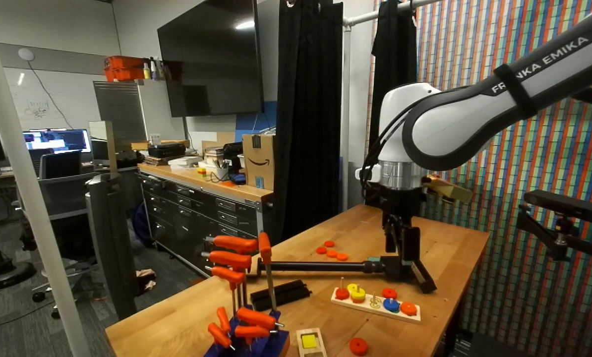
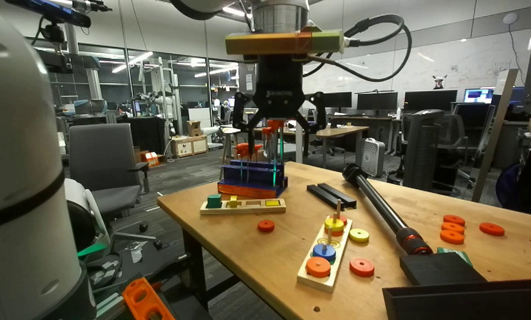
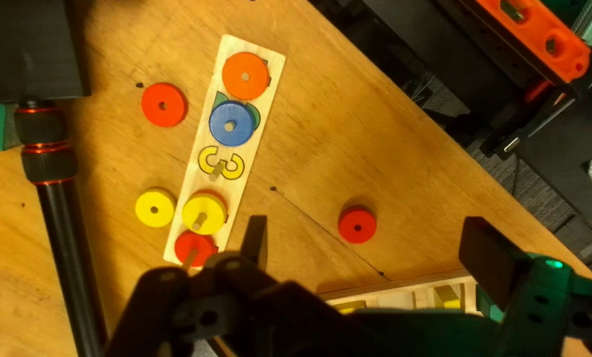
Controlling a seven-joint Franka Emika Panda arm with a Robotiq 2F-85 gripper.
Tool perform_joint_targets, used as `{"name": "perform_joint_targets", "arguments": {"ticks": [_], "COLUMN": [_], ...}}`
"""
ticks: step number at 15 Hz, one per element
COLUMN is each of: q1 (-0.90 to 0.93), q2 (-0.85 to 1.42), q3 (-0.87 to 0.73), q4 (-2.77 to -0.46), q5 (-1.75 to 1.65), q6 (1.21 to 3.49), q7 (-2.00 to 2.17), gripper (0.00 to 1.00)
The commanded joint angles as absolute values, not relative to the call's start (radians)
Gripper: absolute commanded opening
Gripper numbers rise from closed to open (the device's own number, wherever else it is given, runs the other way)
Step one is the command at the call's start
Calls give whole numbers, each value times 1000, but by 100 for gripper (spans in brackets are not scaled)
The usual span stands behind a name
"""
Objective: Remove the blue ring from the wooden stand
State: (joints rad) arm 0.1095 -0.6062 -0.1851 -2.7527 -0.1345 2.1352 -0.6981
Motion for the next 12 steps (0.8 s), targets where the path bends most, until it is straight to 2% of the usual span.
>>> {"name": "perform_joint_targets", "arguments": {"ticks": [1,12], "q1": [65,-11], "q2": [-580,-467], "q3": [-220,-260], "q4": [-2752,-2756], "q5": [-131,-141], "q6": [2161,2186], "q7": [-741,-895], "gripper": [100,100]}}
